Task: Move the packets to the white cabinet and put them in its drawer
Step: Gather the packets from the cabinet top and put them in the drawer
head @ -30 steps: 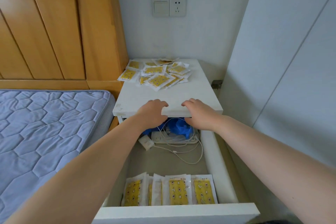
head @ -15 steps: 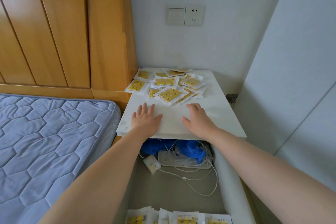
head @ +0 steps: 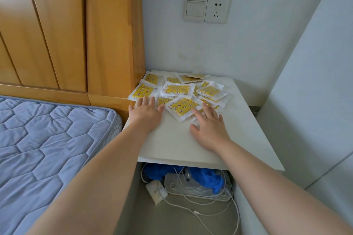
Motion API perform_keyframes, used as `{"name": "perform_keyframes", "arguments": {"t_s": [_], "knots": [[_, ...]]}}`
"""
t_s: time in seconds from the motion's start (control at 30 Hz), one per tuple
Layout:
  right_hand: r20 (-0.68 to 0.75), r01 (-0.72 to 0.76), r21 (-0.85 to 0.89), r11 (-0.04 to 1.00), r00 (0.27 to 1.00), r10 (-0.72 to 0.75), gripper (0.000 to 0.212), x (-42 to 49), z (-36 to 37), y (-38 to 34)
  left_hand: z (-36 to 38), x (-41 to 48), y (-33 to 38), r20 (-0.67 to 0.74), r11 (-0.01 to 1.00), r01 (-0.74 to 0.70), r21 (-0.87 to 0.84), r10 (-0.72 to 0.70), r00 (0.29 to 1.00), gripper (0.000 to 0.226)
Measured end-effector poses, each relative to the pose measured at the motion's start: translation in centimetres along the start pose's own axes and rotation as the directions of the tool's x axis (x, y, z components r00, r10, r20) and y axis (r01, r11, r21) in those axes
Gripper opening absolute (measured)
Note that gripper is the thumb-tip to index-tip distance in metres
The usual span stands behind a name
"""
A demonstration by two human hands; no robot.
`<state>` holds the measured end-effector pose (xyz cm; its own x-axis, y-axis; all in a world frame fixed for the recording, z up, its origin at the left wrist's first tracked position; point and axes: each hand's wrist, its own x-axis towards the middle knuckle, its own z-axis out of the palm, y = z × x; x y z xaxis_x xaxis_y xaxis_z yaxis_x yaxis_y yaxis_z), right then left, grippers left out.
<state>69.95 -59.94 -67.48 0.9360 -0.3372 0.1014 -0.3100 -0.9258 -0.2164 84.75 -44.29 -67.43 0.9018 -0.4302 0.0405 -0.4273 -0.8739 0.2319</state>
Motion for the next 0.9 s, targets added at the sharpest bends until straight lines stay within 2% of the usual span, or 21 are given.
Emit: {"name": "perform_keyframes", "arguments": {"t_s": [0.1,0.43,0.53,0.63,0.77,0.9], "knots": [[0.056,-0.011,0.024,1.000,0.998,0.009,0.054,0.1,-0.1,-0.1,-0.2,-0.9,0.3,-0.025,0.996,-0.083,0.026,0.084,0.996,0.057],[0.027,-0.062,0.095,0.994,0.998,0.060,0.048,-3.1,-0.7,-0.2,0.2,-7.3,1.6,-0.012,0.973,-0.230,0.024,0.230,0.973,0.053],[-0.123,-0.098,0.077,0.992,0.987,0.107,0.034,-5.0,-0.8,0.2,0.0,-8.6,1.9,-0.125,0.973,-0.226,-0.047,0.219,0.968,0.043],[-0.298,-0.161,0.045,0.986,0.940,0.167,0.025,-6.5,-0.7,0.5,-0.1,-9.1,1.8,-0.203,0.975,-0.199,-0.102,0.176,0.963,0.042],[-0.304,-0.125,0.109,0.986,0.940,0.152,0.036,-6.4,-1.1,0.7,0.1,-8.6,1.8,-0.057,0.983,-0.184,-0.018,0.182,0.982,0.060],[-0.156,0.003,0.064,0.998,0.988,0.007,0.043,-3.4,-2.1,0.9,0.1,-8.4,1.7,0.001,0.979,-0.204,0.015,0.204,0.979,0.059]]}}
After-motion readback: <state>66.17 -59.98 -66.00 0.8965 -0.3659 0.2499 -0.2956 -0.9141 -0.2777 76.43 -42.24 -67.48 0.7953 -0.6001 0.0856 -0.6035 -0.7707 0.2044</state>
